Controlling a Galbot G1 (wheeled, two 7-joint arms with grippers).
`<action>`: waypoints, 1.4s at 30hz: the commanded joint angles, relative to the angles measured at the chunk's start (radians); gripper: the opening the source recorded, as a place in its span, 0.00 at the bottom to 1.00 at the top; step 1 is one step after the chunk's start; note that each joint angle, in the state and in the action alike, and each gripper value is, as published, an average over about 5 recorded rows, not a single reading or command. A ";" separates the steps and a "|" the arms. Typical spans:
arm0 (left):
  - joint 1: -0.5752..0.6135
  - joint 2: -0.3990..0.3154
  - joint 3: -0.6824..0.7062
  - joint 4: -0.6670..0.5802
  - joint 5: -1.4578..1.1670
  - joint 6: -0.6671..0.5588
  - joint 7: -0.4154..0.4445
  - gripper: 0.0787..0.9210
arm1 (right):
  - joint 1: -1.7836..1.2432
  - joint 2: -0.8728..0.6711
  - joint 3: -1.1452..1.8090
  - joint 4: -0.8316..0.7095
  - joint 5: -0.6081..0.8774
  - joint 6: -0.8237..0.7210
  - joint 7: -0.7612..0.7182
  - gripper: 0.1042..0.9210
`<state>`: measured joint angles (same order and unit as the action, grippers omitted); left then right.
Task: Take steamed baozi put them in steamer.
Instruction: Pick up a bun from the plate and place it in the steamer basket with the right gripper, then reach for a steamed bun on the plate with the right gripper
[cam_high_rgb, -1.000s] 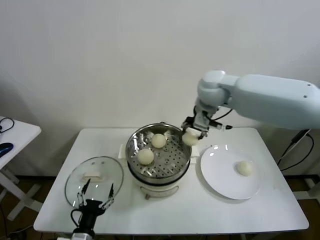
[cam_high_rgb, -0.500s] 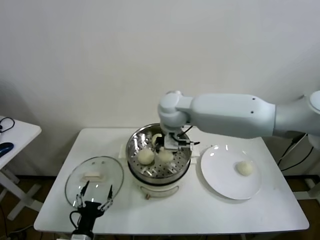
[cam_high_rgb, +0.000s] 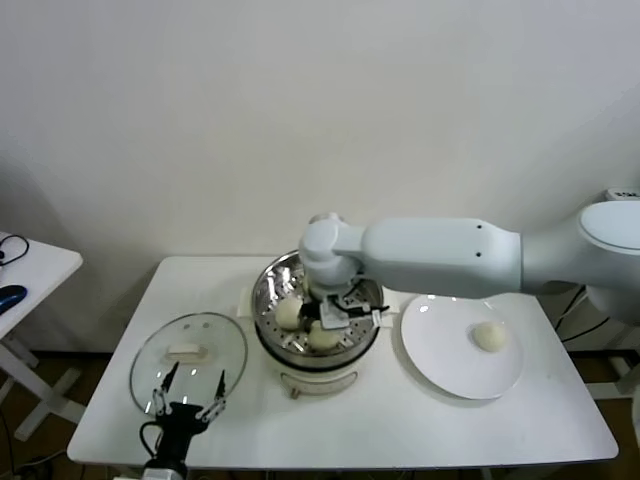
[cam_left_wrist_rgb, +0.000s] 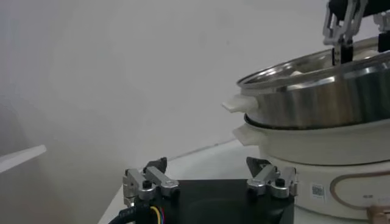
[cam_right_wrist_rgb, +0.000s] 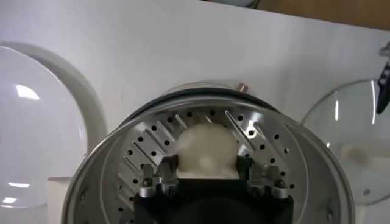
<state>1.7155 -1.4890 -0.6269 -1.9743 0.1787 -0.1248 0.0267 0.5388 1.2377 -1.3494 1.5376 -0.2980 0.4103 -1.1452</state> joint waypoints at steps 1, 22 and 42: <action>0.001 -0.002 0.001 0.001 0.002 0.001 0.000 0.88 | -0.025 0.014 0.001 0.004 -0.035 0.022 0.002 0.65; -0.001 -0.007 0.005 0.005 0.007 0.001 0.000 0.88 | -0.019 -0.024 -0.009 0.023 -0.029 0.029 0.007 0.66; -0.003 -0.008 0.008 0.003 0.008 0.001 -0.001 0.88 | 0.007 -0.046 0.057 0.016 -0.092 0.117 -0.009 0.88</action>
<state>1.7126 -1.4969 -0.6201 -1.9696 0.1874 -0.1244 0.0261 0.5351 1.2005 -1.3167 1.5530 -0.3675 0.4958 -1.1480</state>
